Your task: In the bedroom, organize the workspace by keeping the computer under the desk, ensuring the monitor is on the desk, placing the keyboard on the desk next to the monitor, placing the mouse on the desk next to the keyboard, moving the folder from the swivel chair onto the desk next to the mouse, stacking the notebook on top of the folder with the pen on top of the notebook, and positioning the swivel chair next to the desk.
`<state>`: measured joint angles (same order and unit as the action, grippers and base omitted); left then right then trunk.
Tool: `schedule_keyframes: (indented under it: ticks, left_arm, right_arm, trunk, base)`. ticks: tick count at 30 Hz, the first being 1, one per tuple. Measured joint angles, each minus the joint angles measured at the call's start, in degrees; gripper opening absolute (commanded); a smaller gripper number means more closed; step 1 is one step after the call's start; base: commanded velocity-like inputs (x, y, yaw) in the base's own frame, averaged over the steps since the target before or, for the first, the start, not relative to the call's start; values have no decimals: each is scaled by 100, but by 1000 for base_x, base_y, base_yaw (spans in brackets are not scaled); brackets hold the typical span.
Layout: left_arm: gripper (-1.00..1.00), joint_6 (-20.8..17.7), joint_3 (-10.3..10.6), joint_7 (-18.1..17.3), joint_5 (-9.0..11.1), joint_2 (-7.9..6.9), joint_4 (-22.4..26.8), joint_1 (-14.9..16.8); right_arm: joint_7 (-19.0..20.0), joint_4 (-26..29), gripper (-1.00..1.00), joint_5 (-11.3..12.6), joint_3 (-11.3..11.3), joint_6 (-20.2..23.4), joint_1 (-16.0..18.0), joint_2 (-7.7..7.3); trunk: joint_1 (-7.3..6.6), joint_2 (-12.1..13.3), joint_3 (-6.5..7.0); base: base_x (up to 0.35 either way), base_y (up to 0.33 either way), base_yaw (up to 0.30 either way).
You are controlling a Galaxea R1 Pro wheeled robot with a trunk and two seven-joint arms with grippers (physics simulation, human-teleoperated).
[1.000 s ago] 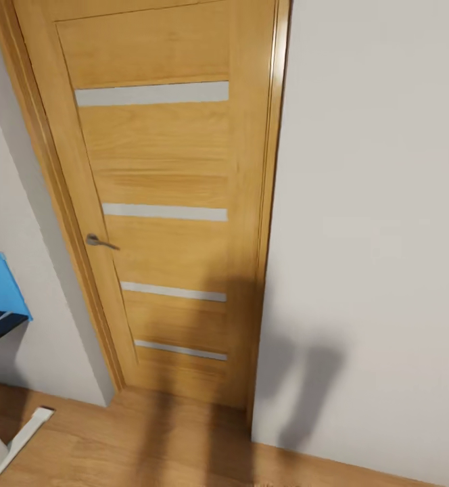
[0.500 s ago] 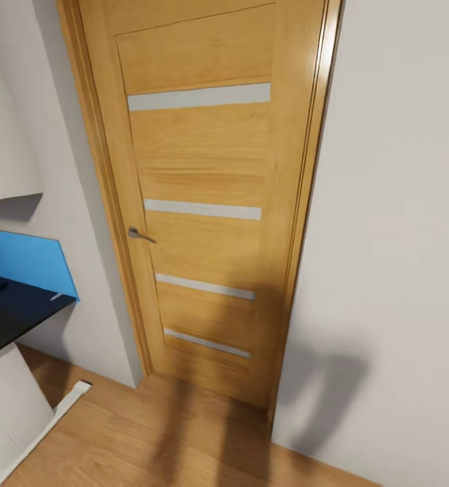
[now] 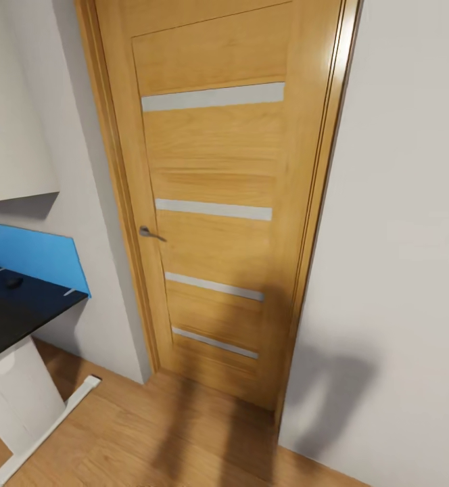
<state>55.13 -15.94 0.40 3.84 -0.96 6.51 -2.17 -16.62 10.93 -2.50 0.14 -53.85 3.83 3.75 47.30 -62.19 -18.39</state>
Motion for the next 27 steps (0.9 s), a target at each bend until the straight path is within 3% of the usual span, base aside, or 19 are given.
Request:
schedule_keyframes:
  ticks: [8,20,27]
  left_arm:
    - [100,1,-2,0,0,0,0,0]
    - [100,8,-1,0,0,-1,1,0]
    - [100,4,0,0,3,-1,0,0]
  right_arm:
    - [0,0,100,12,-6,-1,0,1]
    - [1,0,100,-3,-5,-1,0,1]
    - [0,0,100,-3,0,2,0,4]
  trunk:
    - [1,0,0]
    - [2,0,-4]
    - [0,0,-25]
  base:
    - [-62,35,258]
    - [-177,184,277]
    - [-45,43,272]
